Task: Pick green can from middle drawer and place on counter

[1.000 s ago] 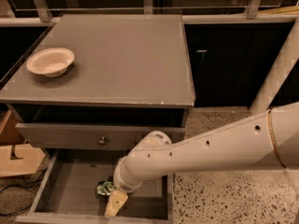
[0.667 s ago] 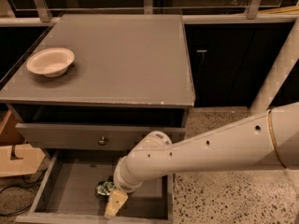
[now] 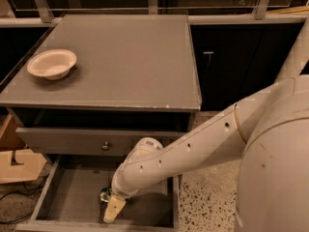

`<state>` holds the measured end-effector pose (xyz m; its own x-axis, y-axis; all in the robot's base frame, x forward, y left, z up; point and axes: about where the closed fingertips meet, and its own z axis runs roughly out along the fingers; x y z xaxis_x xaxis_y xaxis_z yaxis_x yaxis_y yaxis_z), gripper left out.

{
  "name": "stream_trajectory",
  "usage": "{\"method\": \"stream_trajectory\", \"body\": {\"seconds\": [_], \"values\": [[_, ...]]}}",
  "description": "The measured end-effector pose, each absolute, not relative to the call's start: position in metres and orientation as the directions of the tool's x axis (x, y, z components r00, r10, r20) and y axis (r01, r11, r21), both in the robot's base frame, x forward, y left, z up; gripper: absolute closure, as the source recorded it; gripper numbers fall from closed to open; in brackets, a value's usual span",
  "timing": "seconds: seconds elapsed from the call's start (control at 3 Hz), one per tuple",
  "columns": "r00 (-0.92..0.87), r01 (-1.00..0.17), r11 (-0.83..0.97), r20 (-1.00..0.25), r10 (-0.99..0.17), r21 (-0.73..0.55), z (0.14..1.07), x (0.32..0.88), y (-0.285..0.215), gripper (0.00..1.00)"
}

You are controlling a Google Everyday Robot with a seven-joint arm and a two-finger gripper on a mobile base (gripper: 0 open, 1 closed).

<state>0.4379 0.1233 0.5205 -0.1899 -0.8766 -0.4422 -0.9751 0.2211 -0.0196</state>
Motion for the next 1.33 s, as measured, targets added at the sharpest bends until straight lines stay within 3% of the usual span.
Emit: {"method": "stream_trajectory", "body": {"seconds": [0.67,1.33], "values": [[-0.142,-0.98,0.189,-0.441,-0.886,-0.063,0.498,0.471,0.133,0.0],[-0.129,-0.984,0.169,-0.43,-0.893,-0.055,0.484,0.469,0.135,0.0]]}}
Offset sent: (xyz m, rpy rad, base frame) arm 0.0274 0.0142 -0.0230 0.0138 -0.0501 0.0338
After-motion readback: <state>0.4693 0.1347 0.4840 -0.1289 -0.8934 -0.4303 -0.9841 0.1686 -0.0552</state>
